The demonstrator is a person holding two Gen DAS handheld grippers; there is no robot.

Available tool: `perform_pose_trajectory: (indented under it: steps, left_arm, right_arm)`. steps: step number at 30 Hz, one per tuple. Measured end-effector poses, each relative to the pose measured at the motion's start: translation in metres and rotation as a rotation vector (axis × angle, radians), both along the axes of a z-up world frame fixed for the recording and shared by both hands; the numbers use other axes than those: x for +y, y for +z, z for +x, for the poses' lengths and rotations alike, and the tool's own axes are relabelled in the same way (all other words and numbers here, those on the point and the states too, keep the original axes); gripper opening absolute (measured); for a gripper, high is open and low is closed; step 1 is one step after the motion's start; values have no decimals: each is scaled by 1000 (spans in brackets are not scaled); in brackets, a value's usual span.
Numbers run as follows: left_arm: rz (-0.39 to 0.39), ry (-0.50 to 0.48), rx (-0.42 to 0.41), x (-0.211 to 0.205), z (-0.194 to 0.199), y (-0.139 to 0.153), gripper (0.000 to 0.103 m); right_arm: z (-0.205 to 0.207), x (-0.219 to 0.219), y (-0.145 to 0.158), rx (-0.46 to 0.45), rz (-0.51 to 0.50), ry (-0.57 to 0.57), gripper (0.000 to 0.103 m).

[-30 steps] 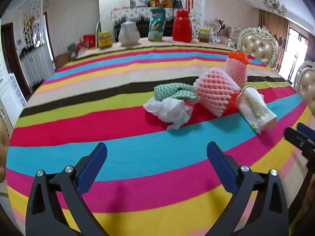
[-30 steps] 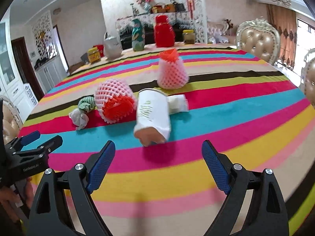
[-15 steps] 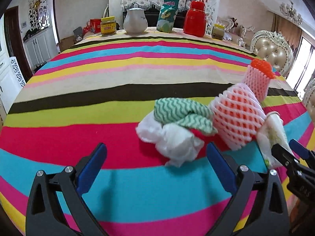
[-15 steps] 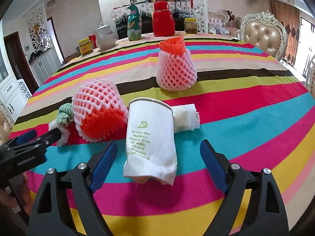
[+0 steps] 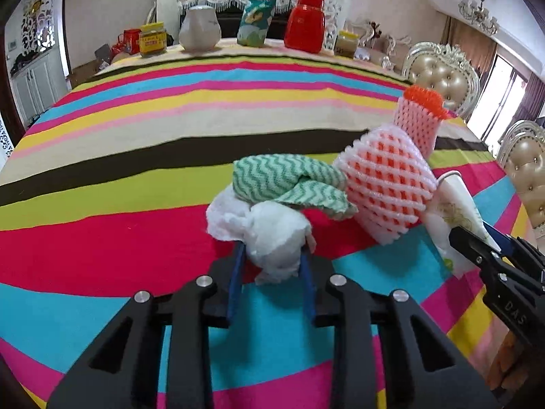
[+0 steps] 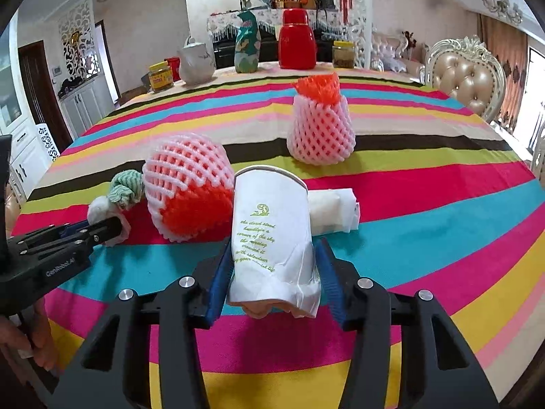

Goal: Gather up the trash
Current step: 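Grasp the white paper cup with the right tool while the left tool grasps the plastic bag, then carry the paper cup and plastic bag to the pink bin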

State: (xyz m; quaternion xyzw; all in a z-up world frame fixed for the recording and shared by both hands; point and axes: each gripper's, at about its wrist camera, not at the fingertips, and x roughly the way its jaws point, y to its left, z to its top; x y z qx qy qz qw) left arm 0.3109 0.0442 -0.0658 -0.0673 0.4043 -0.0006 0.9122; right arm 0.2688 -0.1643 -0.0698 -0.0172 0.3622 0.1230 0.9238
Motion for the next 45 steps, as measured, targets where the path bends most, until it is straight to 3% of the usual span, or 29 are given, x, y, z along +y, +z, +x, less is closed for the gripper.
perform_pose_trajectory:
  steps: [14, 27, 31, 45]
  left_arm:
    - [61, 53, -242, -5, -30, 29, 28]
    - [56, 87, -304, 4, -34, 34, 28]
    - [68, 107, -284, 3, -38, 33, 28]
    - [103, -51, -237, -36, -100, 32, 28]
  right_arm:
    - [-3, -7, 2, -13, 40, 2, 48]
    - [-4, -4, 3, -34, -14, -54, 48]
    - [-5, -1, 3, -41, -42, -62, 48]
    - [-72, -28, 20, -66, 32, -35, 49]
